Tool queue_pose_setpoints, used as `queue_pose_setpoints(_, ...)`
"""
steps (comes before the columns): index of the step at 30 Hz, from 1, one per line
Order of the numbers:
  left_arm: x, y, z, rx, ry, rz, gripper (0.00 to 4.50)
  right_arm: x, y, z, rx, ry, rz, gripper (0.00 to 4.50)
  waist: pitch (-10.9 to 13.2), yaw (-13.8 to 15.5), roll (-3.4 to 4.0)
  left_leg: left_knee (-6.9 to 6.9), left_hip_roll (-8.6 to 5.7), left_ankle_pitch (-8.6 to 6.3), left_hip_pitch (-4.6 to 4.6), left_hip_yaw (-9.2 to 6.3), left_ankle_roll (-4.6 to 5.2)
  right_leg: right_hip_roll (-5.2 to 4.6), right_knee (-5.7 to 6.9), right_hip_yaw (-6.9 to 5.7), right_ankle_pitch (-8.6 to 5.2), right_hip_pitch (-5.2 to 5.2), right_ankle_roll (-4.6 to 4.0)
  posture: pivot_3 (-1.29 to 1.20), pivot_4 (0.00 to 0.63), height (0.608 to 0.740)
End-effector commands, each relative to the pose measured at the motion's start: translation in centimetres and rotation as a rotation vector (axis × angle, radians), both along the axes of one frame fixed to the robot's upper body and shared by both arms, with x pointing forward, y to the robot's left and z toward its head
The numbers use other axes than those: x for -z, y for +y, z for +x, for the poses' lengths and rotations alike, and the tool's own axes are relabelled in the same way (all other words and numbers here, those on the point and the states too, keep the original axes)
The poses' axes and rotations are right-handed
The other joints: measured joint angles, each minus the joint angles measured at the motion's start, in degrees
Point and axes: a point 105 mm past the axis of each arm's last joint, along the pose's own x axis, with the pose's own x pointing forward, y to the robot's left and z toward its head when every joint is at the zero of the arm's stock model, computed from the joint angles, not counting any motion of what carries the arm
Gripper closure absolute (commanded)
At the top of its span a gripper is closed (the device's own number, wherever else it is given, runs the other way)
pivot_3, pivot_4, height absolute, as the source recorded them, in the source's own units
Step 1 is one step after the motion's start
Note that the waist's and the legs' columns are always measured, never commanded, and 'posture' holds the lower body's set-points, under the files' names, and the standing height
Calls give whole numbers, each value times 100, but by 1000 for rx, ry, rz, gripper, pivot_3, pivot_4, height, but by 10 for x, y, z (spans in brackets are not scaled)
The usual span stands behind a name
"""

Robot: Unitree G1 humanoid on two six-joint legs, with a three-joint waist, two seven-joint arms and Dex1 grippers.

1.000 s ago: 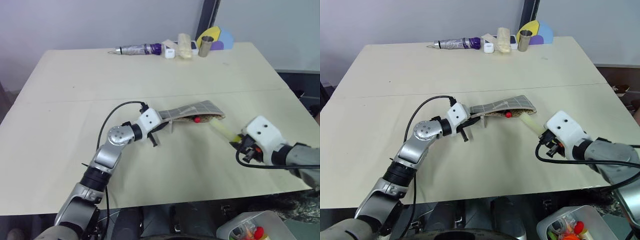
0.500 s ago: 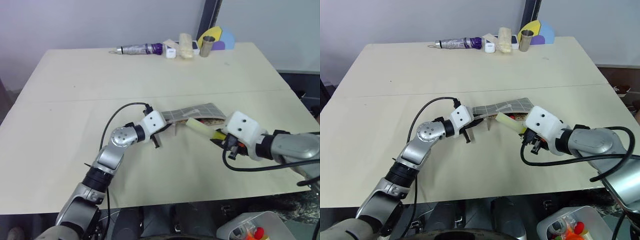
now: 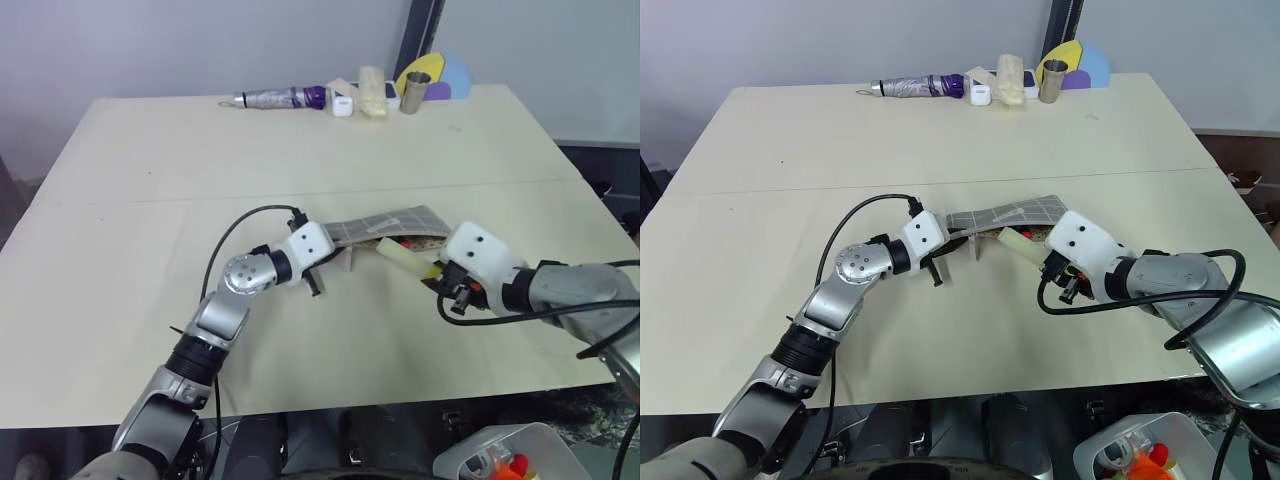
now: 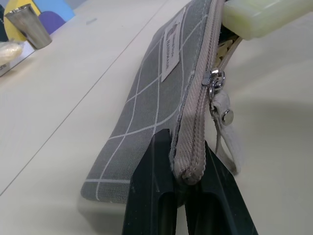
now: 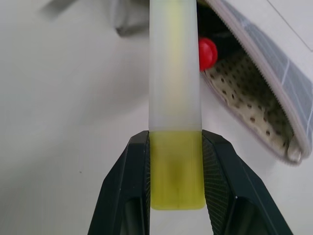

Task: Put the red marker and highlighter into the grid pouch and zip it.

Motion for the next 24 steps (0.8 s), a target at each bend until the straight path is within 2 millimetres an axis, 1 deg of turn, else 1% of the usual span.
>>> queue_pose_setpoints(1,-15,-7,-6,44,-80,-11,4500,-10,-6,5,42,-45,-5,3645,0,1,0,0,0,0,0,0,0,0,0,0,0,0,0,0,150,740)
queue_pose_setpoints(7,-18,-10,-9,68,-118,-4,4500,-3,-17,5,84,-13,-49,3645,0,0,0,0,0,0,-1,0,0,0,0,0,0,-1,0,0,150,740)
queue_pose_setpoints(12,-18,-15,-16,125,-181,47,4500,-3,-17,7,64,-18,-94,3645,0,-2,1,-1,0,0,-1,1,0,0,0,0,0,-2,0,0,150,740)
queue_pose_setpoints(17,-15,-20,-24,181,-219,97,4500,-4,-5,11,-2,-27,-126,3645,-1,-18,2,-1,1,0,-1,2,0,0,1,0,0,-5,-1,0,150,740)
queue_pose_setpoints(24,-13,-21,-28,210,-244,130,4500,-4,4,14,-58,-39,-150,3645,-1,-13,2,0,1,-1,-8,2,1,-1,0,0,0,-10,-1,0,150,740)
